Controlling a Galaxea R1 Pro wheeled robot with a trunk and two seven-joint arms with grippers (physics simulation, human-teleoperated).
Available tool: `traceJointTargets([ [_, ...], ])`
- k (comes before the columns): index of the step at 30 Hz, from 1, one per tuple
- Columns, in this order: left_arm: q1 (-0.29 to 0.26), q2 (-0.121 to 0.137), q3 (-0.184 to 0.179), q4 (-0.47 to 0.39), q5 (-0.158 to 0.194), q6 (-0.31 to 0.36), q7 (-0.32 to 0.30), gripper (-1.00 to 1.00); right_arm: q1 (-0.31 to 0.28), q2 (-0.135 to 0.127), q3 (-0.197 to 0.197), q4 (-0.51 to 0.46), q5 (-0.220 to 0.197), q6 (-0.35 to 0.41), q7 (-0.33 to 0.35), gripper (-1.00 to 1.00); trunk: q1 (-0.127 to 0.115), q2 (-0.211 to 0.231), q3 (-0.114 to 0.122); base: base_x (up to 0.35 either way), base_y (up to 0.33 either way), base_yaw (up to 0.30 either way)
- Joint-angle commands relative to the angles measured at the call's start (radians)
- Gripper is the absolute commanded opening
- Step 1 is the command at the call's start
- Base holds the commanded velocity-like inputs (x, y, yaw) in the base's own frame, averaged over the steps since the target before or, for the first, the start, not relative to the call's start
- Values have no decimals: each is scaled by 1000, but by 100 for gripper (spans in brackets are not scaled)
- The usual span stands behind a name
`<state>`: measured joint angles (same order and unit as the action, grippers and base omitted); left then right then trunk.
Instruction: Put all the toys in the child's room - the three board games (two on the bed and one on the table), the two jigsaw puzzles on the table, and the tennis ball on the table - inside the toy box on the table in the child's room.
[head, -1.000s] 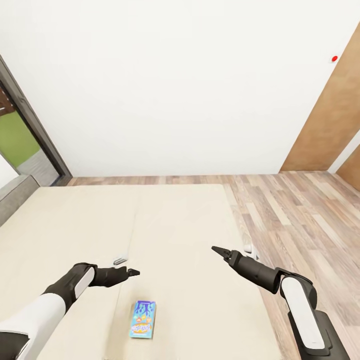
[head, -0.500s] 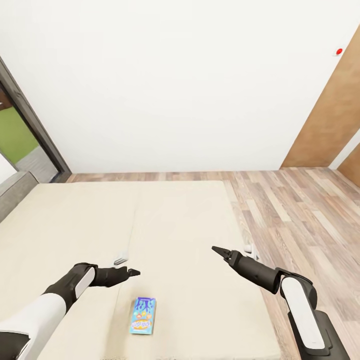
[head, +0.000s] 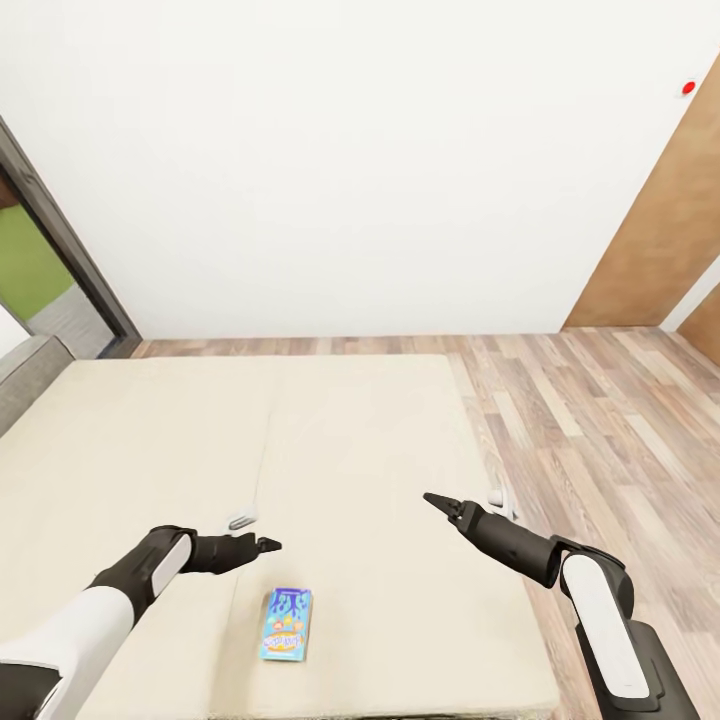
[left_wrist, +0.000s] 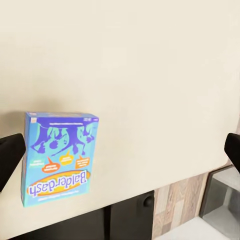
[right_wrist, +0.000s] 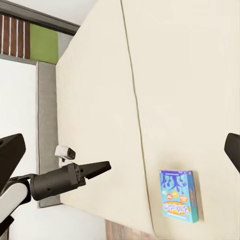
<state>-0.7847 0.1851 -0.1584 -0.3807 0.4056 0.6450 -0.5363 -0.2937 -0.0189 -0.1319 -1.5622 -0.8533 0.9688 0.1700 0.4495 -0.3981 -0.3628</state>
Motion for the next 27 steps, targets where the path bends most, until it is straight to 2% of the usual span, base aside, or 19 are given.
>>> traceJointTargets([
  [1,-1,-1,-4,-1,4,4,1,100,-1,0,-2,0,10,5,10,100,0,-2,-3,0,0,0],
  [6,-1,-24,-21,1,-2,-3,57,100,-1,0,-2,0,10,4,10,100,0,-2,-12,0,0,0],
  [11,0,-47,-27,2,-4,-18,163,100,-1,2,0,1,10,3,10,100,0,-2,-20,0,0,0],
  [27,0,-50,-31,2,-3,-22,185,100,-1,10,9,2,12,-1,4,100,0,-2,-46,0,0,0],
])
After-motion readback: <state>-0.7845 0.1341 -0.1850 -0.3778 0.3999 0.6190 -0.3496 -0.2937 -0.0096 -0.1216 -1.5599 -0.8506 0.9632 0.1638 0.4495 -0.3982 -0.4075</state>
